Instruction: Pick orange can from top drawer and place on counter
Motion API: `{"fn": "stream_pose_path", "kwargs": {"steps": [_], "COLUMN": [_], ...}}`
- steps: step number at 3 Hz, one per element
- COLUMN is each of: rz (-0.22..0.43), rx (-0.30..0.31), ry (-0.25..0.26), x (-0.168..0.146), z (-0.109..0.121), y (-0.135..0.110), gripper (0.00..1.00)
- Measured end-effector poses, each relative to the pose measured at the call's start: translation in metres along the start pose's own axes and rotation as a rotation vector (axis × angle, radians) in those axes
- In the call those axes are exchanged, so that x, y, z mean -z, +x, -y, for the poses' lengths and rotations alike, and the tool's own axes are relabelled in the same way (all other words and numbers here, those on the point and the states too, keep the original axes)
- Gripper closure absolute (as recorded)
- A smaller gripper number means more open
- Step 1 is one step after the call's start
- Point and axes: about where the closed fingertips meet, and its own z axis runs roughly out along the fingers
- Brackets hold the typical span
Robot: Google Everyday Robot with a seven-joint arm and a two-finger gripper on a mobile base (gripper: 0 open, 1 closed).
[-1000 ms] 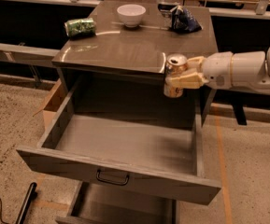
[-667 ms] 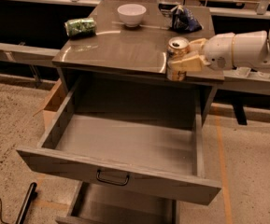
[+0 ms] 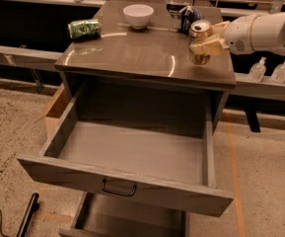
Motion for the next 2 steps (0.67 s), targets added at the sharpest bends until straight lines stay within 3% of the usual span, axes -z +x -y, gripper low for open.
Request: {"fn": "stream_pose_path", "kwargs": {"steps": [1, 2], "rz": [-0.03, -0.029], "rx": [-0.031, -0.102], "ry": [0.065, 0.117], "x": [-0.001, -0.003], "z": [0.023, 0.038], "y": [0.018, 0.036], "gripper": [1.0, 0.82]}}
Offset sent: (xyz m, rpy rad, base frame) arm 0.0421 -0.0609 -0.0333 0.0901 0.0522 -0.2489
